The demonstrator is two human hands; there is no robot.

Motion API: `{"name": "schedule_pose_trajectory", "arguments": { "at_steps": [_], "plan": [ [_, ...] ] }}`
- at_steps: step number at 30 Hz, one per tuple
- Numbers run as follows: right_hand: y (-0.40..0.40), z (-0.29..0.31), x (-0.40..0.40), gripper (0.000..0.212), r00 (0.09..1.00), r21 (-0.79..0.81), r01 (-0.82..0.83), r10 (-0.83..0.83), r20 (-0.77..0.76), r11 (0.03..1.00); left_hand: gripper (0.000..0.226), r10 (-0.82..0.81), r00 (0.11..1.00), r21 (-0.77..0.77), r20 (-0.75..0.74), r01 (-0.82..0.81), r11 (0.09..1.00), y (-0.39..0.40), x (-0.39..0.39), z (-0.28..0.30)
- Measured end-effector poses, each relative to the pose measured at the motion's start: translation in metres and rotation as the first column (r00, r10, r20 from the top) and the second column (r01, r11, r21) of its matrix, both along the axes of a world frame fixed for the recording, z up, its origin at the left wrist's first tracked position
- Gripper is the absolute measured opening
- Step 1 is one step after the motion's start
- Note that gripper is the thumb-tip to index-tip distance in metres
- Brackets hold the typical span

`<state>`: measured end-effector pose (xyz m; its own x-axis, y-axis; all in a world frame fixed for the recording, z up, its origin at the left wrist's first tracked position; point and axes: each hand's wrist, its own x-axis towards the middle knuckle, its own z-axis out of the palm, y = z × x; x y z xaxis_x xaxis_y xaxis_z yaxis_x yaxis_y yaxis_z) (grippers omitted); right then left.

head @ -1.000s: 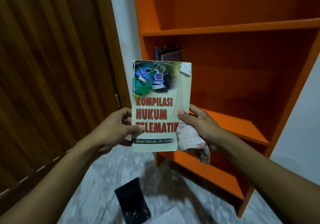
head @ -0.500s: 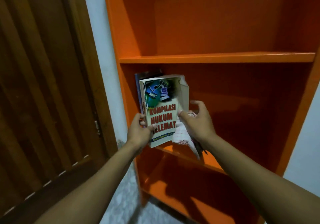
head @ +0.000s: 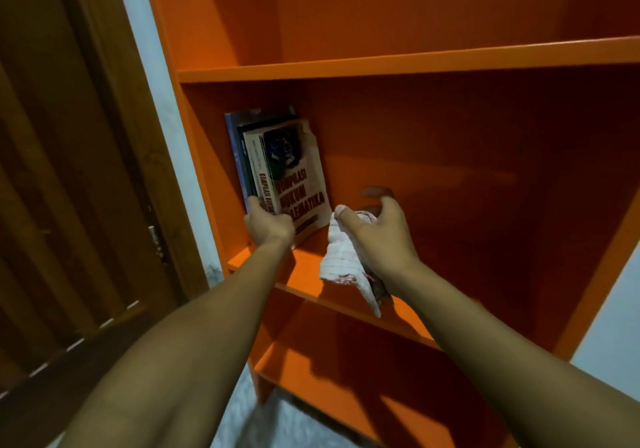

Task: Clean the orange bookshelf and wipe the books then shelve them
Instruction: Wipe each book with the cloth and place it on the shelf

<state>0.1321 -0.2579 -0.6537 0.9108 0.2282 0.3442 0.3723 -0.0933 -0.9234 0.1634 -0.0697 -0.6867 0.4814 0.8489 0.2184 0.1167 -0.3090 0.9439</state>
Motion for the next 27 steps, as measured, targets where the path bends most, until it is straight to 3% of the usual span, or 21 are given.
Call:
{"name": "schedule_pose_trajectory", "arguments": {
  "at_steps": [4, 8, 16, 19, 22, 27],
  "plan": [
    [0.000, -0.003, 0.000, 0.031, 0.999, 0.016, -0.036, 0.036, -0.001, 0.999, 0.043, 0.121, 0.991, -0.017, -0.065, -0.122, 0.992, -0.010, 0.005, 0.005],
    [-0.004, -0.004, -0.002, 0.034, 0.998, -0.003, -0.062, 0.062, -0.017, 0.998, 0.052, 0.151, 0.981, 0.022, -0.126, -0.149, 0.989, -0.008, 0.003, 0.007],
    [-0.011, -0.015, -0.035, 0.027, 0.969, -0.002, -0.194, 0.192, -0.156, 0.981, 0.008, -0.181, 0.974, 0.277, -0.134, 0.212, 0.937, 0.012, -0.067, -0.010],
    [-0.019, -0.033, -0.065, 0.026, 0.918, 0.004, -0.265, 0.253, -0.306, 0.964, 0.008, -0.239, 0.948, 0.307, -0.209, 0.295, 0.905, 0.021, -0.121, -0.030],
    [-0.031, -0.052, -0.102, 0.020, 0.857, 0.064, -0.272, 0.271, -0.439, 0.960, 0.004, -0.292, 0.895, 0.208, -0.336, 0.373, 0.904, 0.027, -0.174, -0.065],
    [-0.051, -0.090, -0.153, 0.012, 0.822, 0.052, -0.241, 0.232, -0.520, 0.969, 0.013, -0.386, 0.781, -0.028, -0.490, 0.429, 0.903, 0.012, -0.257, -0.149]
  ]
}}
